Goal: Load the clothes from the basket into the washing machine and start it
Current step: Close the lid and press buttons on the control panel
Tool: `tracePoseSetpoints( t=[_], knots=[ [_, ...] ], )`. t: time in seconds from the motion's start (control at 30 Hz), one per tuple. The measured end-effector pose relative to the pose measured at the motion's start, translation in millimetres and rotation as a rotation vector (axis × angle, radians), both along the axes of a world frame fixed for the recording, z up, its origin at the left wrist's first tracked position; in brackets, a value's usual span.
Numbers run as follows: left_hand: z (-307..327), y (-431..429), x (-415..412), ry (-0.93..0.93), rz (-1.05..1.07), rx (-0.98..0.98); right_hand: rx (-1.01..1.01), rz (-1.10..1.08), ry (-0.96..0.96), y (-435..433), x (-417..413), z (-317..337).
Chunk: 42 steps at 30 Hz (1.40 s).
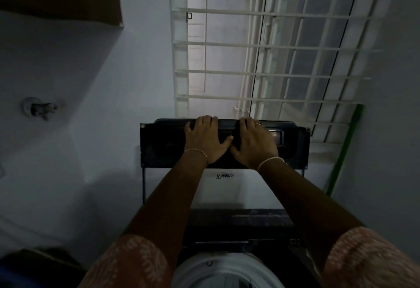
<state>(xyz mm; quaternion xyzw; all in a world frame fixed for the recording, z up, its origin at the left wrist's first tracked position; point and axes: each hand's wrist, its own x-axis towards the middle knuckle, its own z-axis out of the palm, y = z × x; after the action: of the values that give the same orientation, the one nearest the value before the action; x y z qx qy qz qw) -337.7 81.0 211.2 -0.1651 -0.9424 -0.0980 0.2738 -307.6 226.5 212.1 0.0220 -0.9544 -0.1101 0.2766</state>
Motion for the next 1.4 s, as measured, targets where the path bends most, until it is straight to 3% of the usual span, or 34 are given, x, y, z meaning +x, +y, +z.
tracePoseSetpoints(
  t=[0.17, 0.4, 0.8, 1.2, 1.3, 1.4],
  knots=[
    [13.2, -3.4, 20.2, 0.037, 0.004, 0.020, 0.031, 0.004, 0.052, -5.4, 26.0, 19.7],
    [45.7, -14.6, 56.3, 0.142, -0.010, -0.127, 0.044, 0.033, 0.144, -9.9, 72.3, 40.3],
    [59.2, -22.7, 142.3, 0.008, -0.084, -0.207, 0.057, 0.131, 0.102, -4.3, 175.5, 48.2],
    [13.0, -41.6, 251.4, -0.376, -0.119, -0.373, 0.075, 0.358, 0.047, 3.4, 278.8, 3.9],
    [-9.6, -47.7, 272.7, -0.367, -0.149, -0.423, 0.120, 0.456, -0.040, 8.3, 290.9, -18.8],
    [-34.0, -53.1, 288.5, -0.283, -0.176, -0.475, 0.063, 0.416, -0.189, 12.5, 304.1, -40.0]
  ],
)
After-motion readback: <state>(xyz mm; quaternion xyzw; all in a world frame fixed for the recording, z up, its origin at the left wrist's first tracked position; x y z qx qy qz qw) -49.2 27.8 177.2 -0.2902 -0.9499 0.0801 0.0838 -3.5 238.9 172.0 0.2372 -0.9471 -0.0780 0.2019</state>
